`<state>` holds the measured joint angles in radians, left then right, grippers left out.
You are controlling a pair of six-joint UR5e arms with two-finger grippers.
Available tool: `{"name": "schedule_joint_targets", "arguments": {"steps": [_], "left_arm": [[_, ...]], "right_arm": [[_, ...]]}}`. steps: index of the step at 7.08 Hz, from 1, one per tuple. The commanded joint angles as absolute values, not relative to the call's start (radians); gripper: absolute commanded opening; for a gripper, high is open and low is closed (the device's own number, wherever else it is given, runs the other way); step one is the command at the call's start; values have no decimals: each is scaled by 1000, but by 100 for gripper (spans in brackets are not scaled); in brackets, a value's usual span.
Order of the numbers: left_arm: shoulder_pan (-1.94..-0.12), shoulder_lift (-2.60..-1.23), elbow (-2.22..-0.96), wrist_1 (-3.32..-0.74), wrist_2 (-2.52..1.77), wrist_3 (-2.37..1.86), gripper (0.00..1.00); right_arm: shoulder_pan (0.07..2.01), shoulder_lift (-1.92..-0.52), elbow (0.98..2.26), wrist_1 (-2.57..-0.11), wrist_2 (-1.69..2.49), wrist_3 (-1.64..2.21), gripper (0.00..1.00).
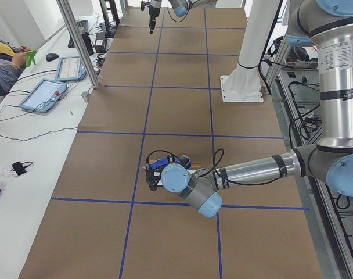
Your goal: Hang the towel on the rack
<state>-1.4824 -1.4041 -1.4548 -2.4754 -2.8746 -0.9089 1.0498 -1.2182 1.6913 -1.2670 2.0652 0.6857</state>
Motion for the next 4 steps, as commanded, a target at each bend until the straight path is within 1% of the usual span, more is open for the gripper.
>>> {"name": "schedule_joint_targets", "arguments": {"steps": [1, 3, 4], "left_arm": [[-1480, -1408, -1457, -2476, -2876, -922, 5], [-1479, -1411, -1460, -2477, -2904, -939, 5], [-1479, -1411, -1460, -2479, -2905, -939, 8]], "right_arm": [[1052, -1220, 1690, -1267, 2068, 686, 100], [1051, -1220, 1689, -1267, 2068, 686, 100], [1051, -1220, 1689, -1267, 2068, 686, 100]]}}
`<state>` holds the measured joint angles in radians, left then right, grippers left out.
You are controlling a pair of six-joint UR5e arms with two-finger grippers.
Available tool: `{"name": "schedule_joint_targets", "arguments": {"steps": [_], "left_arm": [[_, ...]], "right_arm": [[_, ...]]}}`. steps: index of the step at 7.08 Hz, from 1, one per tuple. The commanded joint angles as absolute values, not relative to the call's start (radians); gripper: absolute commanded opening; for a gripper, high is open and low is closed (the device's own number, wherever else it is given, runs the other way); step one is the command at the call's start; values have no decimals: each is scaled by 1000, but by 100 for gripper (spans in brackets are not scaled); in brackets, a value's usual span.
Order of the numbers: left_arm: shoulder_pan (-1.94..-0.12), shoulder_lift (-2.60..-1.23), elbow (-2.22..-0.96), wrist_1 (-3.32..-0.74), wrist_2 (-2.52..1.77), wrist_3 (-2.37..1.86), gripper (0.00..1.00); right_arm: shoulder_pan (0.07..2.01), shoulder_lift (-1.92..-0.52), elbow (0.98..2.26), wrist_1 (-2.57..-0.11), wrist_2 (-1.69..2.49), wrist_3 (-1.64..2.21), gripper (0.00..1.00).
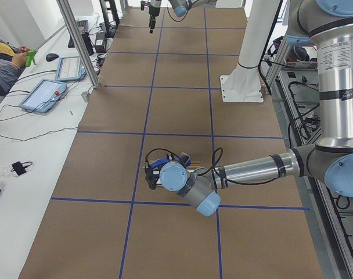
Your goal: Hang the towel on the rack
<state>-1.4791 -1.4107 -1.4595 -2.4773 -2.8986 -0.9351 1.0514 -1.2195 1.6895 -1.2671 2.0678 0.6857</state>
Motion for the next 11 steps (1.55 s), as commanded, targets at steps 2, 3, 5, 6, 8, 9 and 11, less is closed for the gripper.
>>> {"name": "schedule_joint_targets", "arguments": {"steps": [2, 3, 5, 6, 8, 9, 11], "left_arm": [[-1479, -1411, -1456, -2480, -2904, -933, 72], [-1479, -1411, -1463, -2496, -2902, -930, 73], [-1486, -1413, -1453, -2583, -2889, -931, 75], [-1512, -1407, -1454, -2603, -2785, -925, 75], [-1520, -1391, -1442, -2637, -2514, -849, 98], [-1526, -1372, -1434, -2634, -2440, -733, 98], [-1525, -1376, -1436, -2631, -2328, -648, 98]], "right_arm": [[1051, -1224, 1689, -1267, 2068, 684, 100], [1051, -1224, 1687, -1269, 2068, 684, 100], [1061, -1224, 1687, -1267, 2094, 684, 100], [1065, -1224, 1687, -1269, 2094, 684, 100], [1089, -1224, 1687, -1269, 2129, 683, 100], [1097, -1226, 1687, -1269, 2140, 683, 100], [1187, -1305, 1690, -1269, 2199, 572, 100]]}}
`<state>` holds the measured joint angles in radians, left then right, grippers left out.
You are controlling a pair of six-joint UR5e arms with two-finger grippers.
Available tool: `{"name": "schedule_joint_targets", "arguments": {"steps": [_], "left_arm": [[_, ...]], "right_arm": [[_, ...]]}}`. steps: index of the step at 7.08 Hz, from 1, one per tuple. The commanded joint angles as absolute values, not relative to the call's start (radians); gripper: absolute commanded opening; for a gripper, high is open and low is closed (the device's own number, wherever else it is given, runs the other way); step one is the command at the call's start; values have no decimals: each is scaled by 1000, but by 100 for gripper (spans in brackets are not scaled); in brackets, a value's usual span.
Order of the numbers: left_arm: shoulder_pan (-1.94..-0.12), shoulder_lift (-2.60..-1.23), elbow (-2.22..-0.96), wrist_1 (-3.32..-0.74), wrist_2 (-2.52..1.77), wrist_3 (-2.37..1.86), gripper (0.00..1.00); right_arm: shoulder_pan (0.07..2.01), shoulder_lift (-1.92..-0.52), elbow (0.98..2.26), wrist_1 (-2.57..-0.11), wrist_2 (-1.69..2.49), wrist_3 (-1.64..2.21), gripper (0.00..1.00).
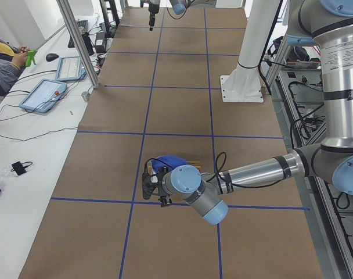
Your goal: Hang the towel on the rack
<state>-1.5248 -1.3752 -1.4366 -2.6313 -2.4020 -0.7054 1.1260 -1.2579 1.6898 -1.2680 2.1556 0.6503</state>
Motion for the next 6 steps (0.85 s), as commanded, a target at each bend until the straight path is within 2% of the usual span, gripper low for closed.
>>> {"name": "schedule_joint_targets", "arguments": {"steps": [1, 3, 5, 6], "left_arm": [[-1520, -1384, -1433, -2625, -2281, -587, 98], [-1519, -1413, -1434, -2559, -2241, -517, 98], [-1516, -1414, -1450, -2495, -2183, -348, 98], [-1519, -1433, -1488, -2370, -2193, -275, 98]], "right_arm": [[1271, -1357, 1687, -1278, 2257, 437, 100], [1380, -1493, 1686, -1267, 2318, 248, 100], [1396, -1572, 1709, -1264, 2313, 203, 100], [1405, -1592, 1712, -1262, 2315, 199, 100]]}}
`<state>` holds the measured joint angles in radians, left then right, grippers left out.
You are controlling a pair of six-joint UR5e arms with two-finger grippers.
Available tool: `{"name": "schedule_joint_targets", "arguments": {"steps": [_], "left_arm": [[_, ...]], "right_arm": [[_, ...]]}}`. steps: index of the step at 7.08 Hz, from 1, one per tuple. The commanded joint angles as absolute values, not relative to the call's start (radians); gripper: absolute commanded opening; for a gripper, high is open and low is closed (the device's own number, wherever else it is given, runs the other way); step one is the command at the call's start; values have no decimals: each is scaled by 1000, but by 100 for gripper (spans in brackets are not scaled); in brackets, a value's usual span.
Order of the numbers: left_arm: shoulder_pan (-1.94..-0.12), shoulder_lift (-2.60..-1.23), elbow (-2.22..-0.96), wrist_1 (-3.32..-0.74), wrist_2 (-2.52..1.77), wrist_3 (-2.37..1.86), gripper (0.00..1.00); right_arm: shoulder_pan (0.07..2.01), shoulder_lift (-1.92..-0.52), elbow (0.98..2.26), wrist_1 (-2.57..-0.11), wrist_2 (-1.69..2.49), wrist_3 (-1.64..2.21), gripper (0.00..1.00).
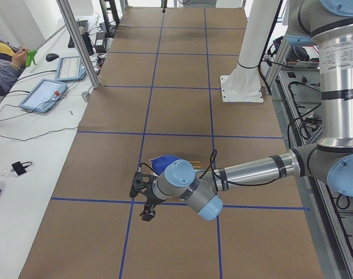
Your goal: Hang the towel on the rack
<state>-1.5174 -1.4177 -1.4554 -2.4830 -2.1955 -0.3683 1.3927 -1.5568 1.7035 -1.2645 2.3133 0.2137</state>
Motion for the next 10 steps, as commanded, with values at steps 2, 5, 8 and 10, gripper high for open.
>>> {"name": "schedule_joint_targets", "arguments": {"steps": [2, 5, 8, 10], "left_arm": [[-1519, -1518, -1630, -1915, -2210, -249, 98], [-1522, -1559, -1672, -1675, -2361, -132, 98], [-1519, -1511, -1713, -1698, -2411, -67, 98], [-1519, -1511, -1707, -1700, -2405, 21, 98]], "right_arm": [[1411, -1623, 1713, -1264, 2310, 158, 100], [1407, -1608, 1700, -1269, 2315, 175, 100], [1373, -1531, 1700, -1284, 2318, 206, 100], [1362, -1421, 1700, -1479, 2319, 207, 100]]}}
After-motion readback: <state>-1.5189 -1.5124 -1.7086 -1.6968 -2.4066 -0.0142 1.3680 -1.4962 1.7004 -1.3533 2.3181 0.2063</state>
